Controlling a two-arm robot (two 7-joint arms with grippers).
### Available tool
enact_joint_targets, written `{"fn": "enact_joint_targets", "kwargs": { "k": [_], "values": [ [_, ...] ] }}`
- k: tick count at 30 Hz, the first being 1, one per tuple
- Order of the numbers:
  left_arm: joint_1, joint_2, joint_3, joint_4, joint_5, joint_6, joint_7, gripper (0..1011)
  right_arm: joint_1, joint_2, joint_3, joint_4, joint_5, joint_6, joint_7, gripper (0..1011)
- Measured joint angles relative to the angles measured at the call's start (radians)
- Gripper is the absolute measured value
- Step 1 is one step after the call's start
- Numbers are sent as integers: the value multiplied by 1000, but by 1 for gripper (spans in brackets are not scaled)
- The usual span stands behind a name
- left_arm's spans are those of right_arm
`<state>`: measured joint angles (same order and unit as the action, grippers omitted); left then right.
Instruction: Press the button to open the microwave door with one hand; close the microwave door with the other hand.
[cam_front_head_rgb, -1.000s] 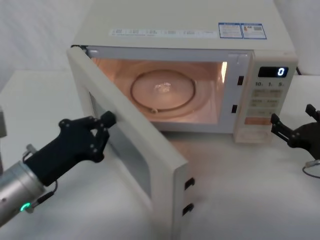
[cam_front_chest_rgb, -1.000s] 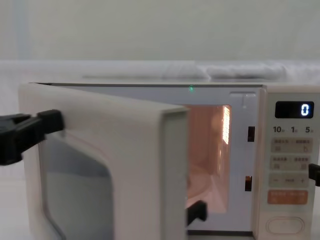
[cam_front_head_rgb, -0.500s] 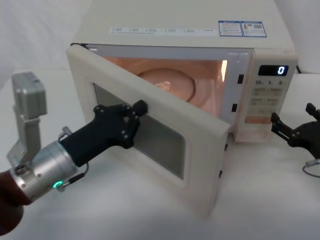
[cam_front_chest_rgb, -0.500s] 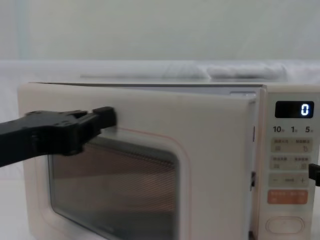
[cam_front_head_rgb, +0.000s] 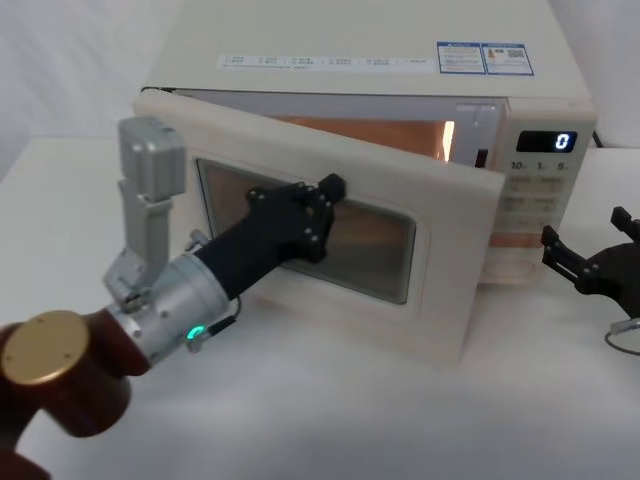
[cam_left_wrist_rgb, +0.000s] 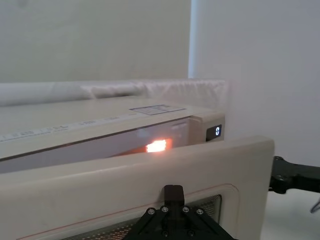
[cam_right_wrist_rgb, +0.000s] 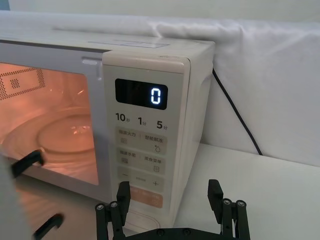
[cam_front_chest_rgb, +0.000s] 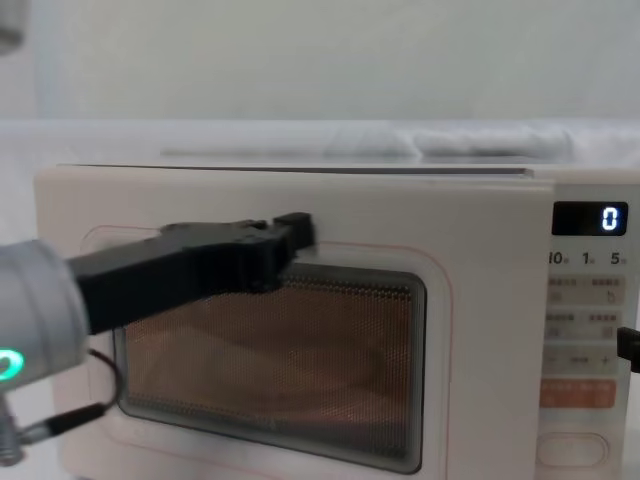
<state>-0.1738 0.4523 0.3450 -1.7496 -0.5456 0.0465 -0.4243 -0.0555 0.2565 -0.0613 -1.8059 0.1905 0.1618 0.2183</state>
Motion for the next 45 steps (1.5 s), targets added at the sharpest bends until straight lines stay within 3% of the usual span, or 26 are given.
{"fn": "enact_joint_targets", "kwargs": {
  "k": [11, 29, 45],
  "values": [
    [-52, -67, 61, 40, 39, 16, 51, 0, 0, 0, 0, 0, 0, 0, 0, 1002],
    [-141, -127, 109, 102, 90, 29, 56, 0, 0, 0, 0, 0, 0, 0, 0, 1002],
    [-203, -169, 127, 174, 138, 43, 73, 0, 0, 0, 0, 0, 0, 0, 0, 1002]
  ]
}}
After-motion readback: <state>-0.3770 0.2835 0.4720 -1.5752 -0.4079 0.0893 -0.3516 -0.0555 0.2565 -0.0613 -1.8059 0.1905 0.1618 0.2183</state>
